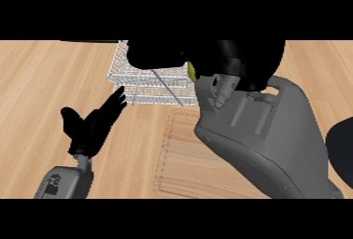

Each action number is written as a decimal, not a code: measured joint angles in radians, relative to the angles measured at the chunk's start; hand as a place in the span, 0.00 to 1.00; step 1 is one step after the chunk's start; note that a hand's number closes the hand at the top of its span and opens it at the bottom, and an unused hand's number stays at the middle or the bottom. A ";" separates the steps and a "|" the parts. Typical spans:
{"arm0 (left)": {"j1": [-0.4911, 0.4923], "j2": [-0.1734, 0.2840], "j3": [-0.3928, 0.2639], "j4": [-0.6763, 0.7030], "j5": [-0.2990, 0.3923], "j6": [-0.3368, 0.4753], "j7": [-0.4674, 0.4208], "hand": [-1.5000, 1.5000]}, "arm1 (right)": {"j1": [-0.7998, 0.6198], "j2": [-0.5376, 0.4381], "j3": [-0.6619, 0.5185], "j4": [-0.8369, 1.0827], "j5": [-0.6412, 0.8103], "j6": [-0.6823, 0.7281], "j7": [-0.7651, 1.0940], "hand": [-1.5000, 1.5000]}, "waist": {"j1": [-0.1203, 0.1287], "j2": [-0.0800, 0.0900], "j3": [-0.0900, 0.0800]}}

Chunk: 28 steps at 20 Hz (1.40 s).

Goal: Pick the squash from the cutting board and place it in the tiered basket

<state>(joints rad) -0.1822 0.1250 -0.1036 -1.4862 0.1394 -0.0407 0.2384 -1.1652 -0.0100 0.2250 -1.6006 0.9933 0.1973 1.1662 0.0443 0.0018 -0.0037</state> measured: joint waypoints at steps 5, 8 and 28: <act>0.001 -0.002 -0.003 -0.007 -0.005 -0.001 0.004 0.50 | -0.117 0.002 -0.084 0.256 -0.019 -0.077 -0.055 1.00 | 0.004 0.005 0.001; 0.000 -0.012 -0.011 -0.003 -0.013 0.002 0.000 0.50 | -0.171 0.004 -0.108 0.406 -0.038 -0.165 -0.096 1.00 | 0.008 0.008 0.001; -0.065 -0.033 -0.035 0.036 -0.030 -0.022 -0.005 0.50 | -0.295 0.009 -0.142 0.933 -0.453 -0.813 -0.466 0.00 | 0.086 0.034 0.001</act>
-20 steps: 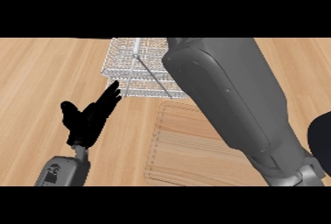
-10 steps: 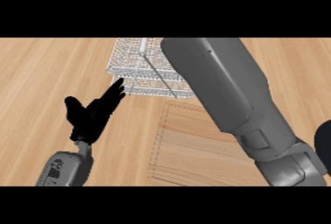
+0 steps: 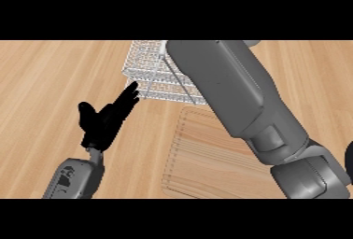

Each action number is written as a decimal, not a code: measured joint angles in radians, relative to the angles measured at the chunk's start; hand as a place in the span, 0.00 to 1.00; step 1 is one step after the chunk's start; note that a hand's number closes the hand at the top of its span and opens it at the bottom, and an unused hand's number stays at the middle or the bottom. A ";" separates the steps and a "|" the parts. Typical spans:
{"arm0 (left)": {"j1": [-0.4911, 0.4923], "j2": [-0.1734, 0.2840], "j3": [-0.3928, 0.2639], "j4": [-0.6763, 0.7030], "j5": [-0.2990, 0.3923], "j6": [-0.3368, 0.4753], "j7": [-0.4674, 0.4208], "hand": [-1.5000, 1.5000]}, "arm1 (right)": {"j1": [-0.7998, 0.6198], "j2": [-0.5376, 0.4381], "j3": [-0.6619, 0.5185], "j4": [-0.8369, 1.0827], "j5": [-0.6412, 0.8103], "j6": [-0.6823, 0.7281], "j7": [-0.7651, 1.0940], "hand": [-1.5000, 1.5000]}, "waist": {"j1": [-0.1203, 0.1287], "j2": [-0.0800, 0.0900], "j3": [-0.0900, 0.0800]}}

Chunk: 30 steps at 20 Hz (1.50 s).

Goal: Pick the squash from the cutting board and place it in the tiered basket

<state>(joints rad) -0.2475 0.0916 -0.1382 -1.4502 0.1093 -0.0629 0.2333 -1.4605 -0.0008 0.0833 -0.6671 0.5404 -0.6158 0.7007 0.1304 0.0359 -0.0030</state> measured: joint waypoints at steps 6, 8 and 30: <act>-0.005 -0.004 0.002 0.001 0.001 0.003 0.013 0.50 | -0.071 0.000 0.024 0.106 -0.032 -0.160 -0.097 0.00 | -0.005 -0.003 -0.001; 0.006 -0.001 0.006 -0.005 0.003 0.002 0.015 0.50 | -0.081 -0.001 0.026 0.135 -0.034 -0.223 -0.107 0.00 | -0.012 -0.007 -0.001; 0.192 0.053 0.124 -0.074 0.032 0.037 -0.005 0.50 | 0.282 -0.173 0.087 -0.413 -0.123 0.028 0.101 0.00 | -0.230 -0.077 0.008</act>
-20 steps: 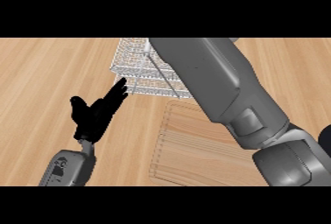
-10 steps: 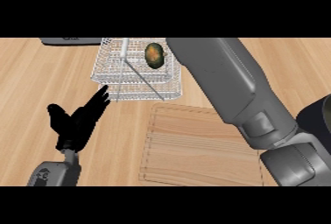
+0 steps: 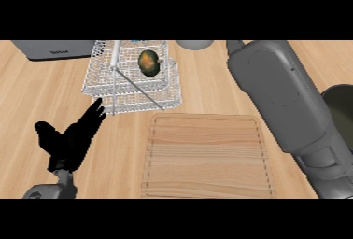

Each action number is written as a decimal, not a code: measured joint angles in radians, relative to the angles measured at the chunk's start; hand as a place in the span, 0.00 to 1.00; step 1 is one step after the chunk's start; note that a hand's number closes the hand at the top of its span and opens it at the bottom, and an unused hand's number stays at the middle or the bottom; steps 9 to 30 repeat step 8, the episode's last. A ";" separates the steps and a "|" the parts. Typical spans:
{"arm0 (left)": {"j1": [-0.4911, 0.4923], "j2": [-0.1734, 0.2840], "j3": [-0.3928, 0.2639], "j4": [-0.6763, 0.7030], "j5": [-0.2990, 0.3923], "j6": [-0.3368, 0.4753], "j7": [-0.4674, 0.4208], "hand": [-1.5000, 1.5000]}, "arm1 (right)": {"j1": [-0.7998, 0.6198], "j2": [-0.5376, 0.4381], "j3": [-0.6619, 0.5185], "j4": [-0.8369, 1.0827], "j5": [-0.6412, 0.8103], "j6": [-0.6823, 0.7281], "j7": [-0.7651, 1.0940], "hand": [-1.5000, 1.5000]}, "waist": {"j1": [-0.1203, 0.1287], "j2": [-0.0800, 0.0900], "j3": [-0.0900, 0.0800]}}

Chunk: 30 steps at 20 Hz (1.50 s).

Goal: Pick the squash from the cutting board and place it in the tiered basket

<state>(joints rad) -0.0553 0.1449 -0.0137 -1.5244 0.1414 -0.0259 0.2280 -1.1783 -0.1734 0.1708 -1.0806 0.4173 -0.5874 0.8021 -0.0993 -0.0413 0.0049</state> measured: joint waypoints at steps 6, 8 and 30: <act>0.027 0.003 0.009 -0.024 0.001 0.007 0.007 0.50 | 0.190 -0.145 -0.001 -0.337 -0.071 0.144 0.078 0.00 | -0.026 -0.003 0.000; 0.034 0.009 0.011 -0.034 0.002 0.005 0.010 0.50 | 0.261 -0.205 -0.022 -0.458 -0.102 0.184 0.103 0.00 | -0.026 -0.001 -0.001; 0.034 0.009 0.011 -0.034 0.002 0.005 0.010 0.50 | 0.261 -0.205 -0.022 -0.458 -0.102 0.184 0.103 0.00 | -0.026 -0.001 -0.001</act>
